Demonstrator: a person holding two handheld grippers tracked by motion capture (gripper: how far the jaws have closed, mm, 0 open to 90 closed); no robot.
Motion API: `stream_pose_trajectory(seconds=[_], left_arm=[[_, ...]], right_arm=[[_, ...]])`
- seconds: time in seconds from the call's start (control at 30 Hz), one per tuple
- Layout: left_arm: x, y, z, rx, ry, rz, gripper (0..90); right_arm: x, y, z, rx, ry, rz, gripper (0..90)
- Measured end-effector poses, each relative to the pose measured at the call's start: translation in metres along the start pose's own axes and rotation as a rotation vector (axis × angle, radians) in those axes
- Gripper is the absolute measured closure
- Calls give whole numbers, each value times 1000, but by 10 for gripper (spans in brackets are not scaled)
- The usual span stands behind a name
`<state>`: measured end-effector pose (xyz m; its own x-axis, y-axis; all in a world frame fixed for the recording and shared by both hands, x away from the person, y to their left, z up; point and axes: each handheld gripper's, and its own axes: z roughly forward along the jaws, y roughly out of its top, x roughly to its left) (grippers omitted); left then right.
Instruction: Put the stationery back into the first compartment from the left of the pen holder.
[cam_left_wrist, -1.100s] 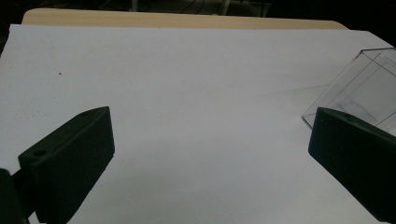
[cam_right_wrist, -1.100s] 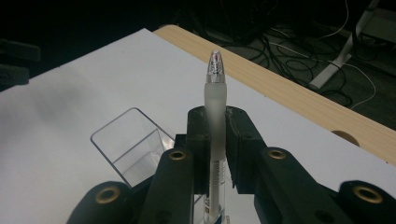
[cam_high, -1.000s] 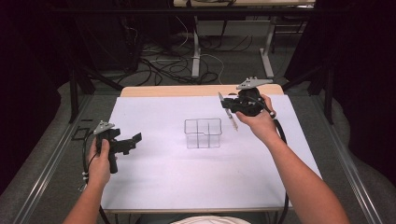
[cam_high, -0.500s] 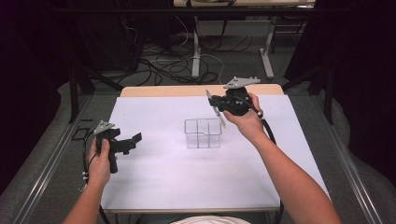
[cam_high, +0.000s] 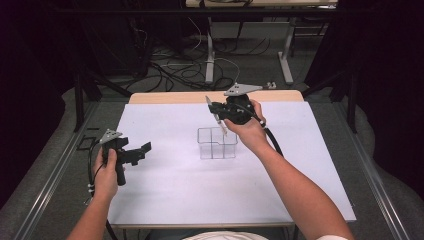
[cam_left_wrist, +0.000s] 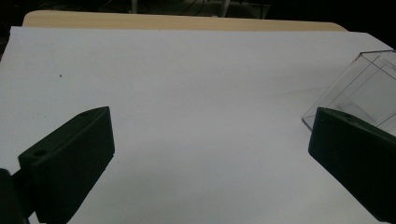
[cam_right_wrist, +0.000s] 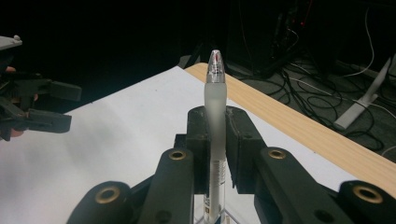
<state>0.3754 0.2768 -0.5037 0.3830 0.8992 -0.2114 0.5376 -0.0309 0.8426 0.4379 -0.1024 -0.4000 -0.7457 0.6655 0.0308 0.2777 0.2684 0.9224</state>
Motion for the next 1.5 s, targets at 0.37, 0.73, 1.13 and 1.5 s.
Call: stream_pose_trajectory(seconds=[0.37, 0.73, 1.13, 1.5], left_arm=[[1, 0, -2, -1, -1, -5, 2], [1, 1, -1, 0, -2, -2, 2], [0, 1, -1, 1, -4, 1, 2], [1, 0, 0, 0, -3, 2, 2]], right_arm=[[15, 4, 20, -28, 19, -7, 809], [21, 1, 30, -50, 20, -3, 809], [29, -6, 39, -52, 25, -4, 809], [31, -16, 48, -24, 22, -1, 809]])
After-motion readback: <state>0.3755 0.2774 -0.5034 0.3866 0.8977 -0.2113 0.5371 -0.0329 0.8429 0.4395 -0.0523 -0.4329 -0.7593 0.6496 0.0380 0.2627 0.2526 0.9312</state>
